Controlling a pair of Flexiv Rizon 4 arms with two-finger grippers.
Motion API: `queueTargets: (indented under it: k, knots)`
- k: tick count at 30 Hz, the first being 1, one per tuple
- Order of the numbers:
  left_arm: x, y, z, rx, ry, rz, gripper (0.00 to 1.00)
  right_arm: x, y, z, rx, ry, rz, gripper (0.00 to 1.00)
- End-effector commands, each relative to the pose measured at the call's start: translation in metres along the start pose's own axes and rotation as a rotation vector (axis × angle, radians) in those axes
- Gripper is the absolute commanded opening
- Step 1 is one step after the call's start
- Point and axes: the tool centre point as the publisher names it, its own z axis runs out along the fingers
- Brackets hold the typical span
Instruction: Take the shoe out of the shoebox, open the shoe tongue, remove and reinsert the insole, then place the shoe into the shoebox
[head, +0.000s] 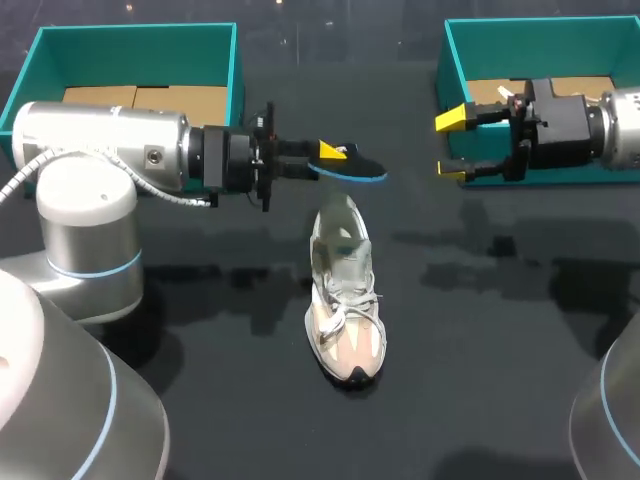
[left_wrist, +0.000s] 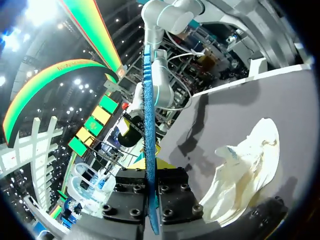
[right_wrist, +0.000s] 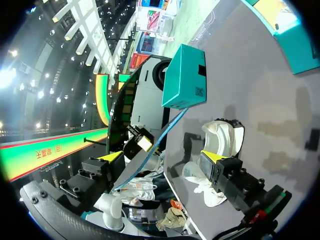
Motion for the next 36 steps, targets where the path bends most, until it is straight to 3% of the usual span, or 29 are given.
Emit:
queueTargets:
  k: [1,9,18,26,36]
  knots:
    - [-0.004,0.002,-0.004,0.087,0.102,-0.32,0.0,0.001,0.0,0.0,0.0,-0.004,0.001,1.0]
    - [-0.004,0.002,-0.004,0.087,0.102,-0.32,0.0,0.001,0.0,0.0,0.0,-0.004,0.001,1.0]
    - [-0.006,-0.015,-0.01,0.079,0.125,-0.837,0.0,0.001,0.0,0.0,0.0,-0.004,0.001,1.0]
    - [-0.023,-0.025,-0.013,0.099,0.097,-1.043,0.0,0.001,0.0,0.0,0.0,-0.004,0.001,1.0]
    - [-0.044,-0.023,-0.019,0.087,0.099,-1.316,0.0,0.001,0.0,0.0,0.0,-0.004,0.001,1.0]
